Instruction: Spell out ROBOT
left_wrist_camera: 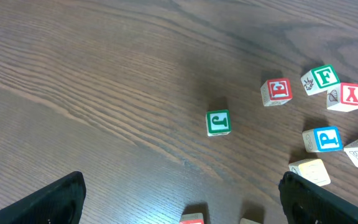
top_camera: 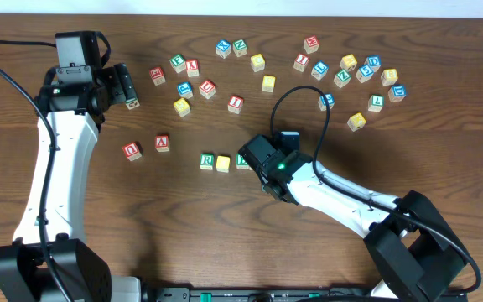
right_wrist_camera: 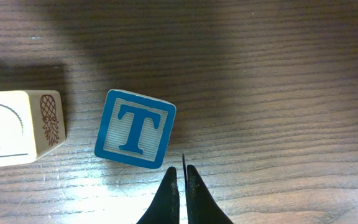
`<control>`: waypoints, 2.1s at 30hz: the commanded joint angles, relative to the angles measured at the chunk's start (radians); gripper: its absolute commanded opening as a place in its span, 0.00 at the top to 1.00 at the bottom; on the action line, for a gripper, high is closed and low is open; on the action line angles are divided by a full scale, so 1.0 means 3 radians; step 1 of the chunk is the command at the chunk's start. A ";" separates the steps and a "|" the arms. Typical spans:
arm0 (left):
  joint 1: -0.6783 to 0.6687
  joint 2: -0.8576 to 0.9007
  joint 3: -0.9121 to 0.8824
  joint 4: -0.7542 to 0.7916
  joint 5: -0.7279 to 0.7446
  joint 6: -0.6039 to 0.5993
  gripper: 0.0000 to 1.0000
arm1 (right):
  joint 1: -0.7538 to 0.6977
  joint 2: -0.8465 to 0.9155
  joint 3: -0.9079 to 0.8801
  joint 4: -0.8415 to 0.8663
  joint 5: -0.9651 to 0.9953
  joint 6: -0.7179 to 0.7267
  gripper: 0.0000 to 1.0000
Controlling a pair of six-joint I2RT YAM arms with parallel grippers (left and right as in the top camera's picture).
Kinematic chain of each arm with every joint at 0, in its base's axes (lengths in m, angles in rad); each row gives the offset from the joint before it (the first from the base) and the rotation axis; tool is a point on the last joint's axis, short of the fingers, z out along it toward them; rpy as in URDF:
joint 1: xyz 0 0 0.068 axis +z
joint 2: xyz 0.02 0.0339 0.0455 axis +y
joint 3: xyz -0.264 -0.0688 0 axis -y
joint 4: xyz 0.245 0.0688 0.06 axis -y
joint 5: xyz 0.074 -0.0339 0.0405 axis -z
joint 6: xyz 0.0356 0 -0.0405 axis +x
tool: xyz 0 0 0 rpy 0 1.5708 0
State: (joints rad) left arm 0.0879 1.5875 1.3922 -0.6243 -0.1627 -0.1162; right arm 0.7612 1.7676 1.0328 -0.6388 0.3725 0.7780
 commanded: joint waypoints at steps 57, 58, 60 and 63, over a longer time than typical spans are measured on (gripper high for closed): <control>0.0003 -0.0017 0.0055 0.0004 -0.0019 -0.0027 0.02 | -0.0095 -0.0048 -0.0058 0.0161 0.0247 0.0006 0.99; 0.0003 -0.0017 0.0055 0.0004 -0.0019 -0.0027 0.02 | -0.0095 -0.0048 -0.0058 0.0164 0.0247 0.0006 0.99; 0.0003 -0.0017 0.0055 0.0004 -0.0019 -0.0027 0.02 | -0.0095 -0.0048 -0.0058 0.0170 0.0247 0.0006 0.99; 0.0003 -0.0017 0.0055 0.0004 -0.0018 -0.0027 0.02 | -0.0095 -0.0048 -0.0058 0.0189 0.0244 0.0008 0.99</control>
State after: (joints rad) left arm 0.0879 1.5875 1.3922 -0.6243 -0.1631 -0.1162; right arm 0.7406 1.7676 1.0237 -0.5865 0.4152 0.7776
